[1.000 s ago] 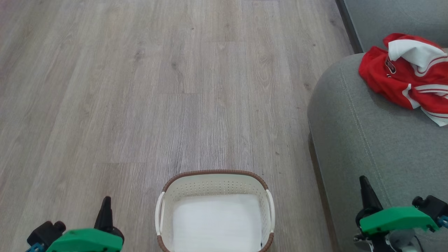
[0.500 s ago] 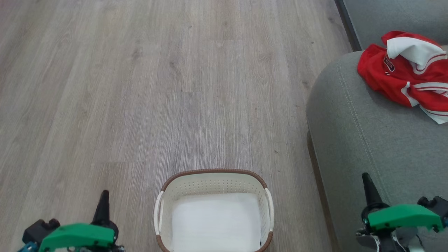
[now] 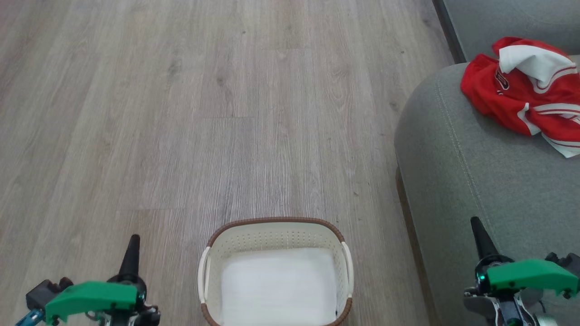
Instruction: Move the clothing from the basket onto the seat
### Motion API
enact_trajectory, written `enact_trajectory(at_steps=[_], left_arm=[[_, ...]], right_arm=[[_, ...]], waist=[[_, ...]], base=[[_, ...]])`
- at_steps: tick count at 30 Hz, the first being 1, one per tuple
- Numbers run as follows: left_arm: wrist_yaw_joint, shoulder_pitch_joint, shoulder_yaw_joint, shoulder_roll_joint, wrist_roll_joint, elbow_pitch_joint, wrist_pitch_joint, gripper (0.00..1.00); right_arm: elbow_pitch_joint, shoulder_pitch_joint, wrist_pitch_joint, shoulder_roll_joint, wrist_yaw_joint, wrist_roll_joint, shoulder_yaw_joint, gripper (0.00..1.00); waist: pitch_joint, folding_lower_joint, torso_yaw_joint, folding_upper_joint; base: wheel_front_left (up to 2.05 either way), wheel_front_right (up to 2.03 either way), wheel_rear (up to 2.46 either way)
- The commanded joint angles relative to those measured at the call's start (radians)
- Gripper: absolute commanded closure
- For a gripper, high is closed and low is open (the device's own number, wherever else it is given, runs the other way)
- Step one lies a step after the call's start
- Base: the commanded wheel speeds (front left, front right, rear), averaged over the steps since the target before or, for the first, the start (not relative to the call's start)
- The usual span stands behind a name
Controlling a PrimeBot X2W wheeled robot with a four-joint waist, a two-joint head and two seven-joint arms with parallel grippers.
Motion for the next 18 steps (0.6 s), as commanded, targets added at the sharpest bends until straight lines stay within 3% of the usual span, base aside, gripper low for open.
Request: enact_trajectory(at_steps=[1, 18], left_arm=[[-0.013, -0.061, 0.038, 0.005, -0.027, -0.037, 0.009, 1.0], [-0.044, -0.099, 0.07, 0.003, -0.212, -0.043, 0.057, 1.0]], right_arm=[[-0.042, -0.063, 0.009, -0.003, 0.0, 0.029, 0.01, 1.0], [-0.062, -0.08, 0.058, -0.003, 0.0, 0.217, -0.005, 1.0]], waist=[[0.001, 0.0, -0.001, 0.0], [0.008, 0.0, -0.009, 0.0]], base=[[0.0, 0.0, 0.0], [0.0, 0.0, 0.0]])
